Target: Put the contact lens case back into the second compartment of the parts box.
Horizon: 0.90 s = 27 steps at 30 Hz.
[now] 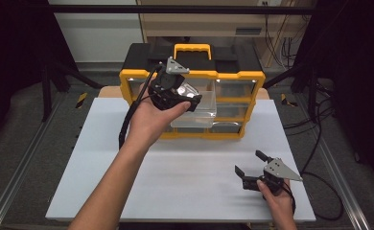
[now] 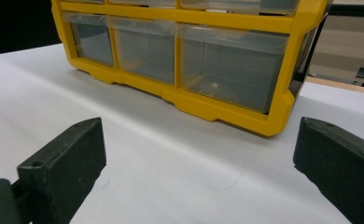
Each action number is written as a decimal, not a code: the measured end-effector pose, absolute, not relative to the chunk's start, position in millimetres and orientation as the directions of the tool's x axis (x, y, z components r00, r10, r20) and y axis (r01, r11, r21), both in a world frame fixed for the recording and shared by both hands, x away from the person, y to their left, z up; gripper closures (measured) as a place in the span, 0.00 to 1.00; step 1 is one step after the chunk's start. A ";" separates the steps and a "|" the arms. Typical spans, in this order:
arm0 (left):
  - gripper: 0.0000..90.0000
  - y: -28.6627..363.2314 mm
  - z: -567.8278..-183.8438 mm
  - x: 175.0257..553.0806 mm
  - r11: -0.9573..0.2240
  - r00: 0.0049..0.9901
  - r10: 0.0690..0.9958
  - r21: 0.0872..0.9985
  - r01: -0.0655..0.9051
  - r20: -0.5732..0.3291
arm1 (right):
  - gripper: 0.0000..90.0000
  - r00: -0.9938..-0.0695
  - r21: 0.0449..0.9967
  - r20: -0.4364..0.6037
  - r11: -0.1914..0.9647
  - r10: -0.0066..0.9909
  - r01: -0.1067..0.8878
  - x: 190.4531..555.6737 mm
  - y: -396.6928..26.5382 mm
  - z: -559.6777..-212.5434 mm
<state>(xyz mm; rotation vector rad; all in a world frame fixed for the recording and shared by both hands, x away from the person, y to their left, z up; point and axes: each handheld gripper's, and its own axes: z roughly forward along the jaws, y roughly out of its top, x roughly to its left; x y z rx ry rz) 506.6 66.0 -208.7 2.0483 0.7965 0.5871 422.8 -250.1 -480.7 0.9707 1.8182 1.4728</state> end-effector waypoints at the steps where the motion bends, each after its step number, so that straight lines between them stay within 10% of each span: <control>1: 0.29 65.1 -208.8 506.3 -0.444 0.689 0.715 0.836 0.322 0.114 | 0.03 -0.553 0.979 -0.006 0.119 0.833 0.169 422.8 -250.2 -480.8; 27: 0.29 55.4 -213.5 504.1 -0.456 0.700 0.704 0.834 0.310 0.125 | 0.03 -0.555 0.978 -0.003 0.118 0.832 0.171 422.7 -249.8 -481.1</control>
